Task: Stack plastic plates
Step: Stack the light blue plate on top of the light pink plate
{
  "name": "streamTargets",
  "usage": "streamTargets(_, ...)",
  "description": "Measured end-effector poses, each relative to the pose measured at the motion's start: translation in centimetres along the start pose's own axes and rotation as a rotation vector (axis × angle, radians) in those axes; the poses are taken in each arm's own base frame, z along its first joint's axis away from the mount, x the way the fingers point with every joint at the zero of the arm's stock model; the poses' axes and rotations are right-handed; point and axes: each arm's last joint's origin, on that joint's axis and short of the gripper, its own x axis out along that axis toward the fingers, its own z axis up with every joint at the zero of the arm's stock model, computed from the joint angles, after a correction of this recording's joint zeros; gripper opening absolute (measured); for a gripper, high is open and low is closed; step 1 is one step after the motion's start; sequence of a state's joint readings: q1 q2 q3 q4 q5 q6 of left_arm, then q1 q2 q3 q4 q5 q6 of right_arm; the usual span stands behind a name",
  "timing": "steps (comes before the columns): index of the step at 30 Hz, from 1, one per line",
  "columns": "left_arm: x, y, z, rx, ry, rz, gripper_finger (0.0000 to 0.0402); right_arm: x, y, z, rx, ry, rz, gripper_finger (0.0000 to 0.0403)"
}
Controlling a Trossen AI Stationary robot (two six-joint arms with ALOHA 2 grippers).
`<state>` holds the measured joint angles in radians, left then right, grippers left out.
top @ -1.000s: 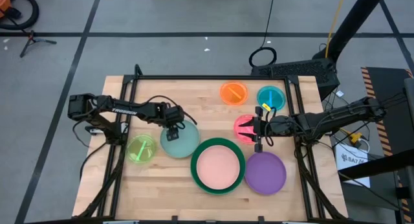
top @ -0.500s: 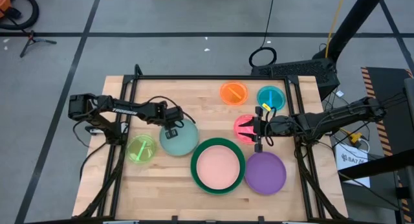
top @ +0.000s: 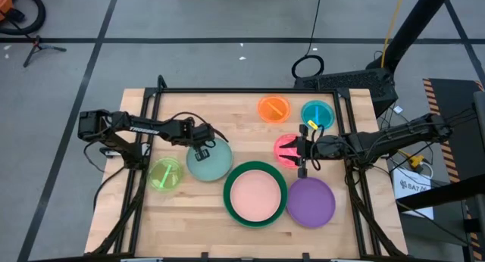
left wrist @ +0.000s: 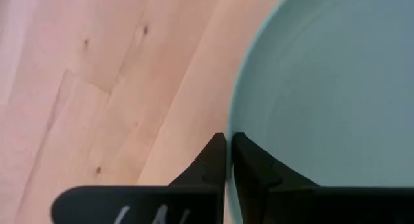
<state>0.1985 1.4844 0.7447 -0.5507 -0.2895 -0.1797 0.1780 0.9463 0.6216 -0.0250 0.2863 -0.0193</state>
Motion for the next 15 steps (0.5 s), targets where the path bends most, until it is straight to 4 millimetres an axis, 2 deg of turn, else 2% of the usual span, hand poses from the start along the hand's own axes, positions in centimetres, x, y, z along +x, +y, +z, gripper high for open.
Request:
streamTargets(4,-1.5,0.2,0.0,0.003,-0.065,-0.003,0.0014,0.0,0.0,0.1,0.029,-0.010,0.000,0.0132)
streamTargets(10,-5.0,0.5,-0.2,-0.012,-0.217,0.028,0.0012,0.1,0.0,0.8,0.124,-0.085,0.001,0.0132)
streamTargets(15,-7.7,0.7,-0.6,-0.038,-0.354,0.053,0.0012,1.0,0.2,1.3,0.181,-0.139,-0.026,0.0132)
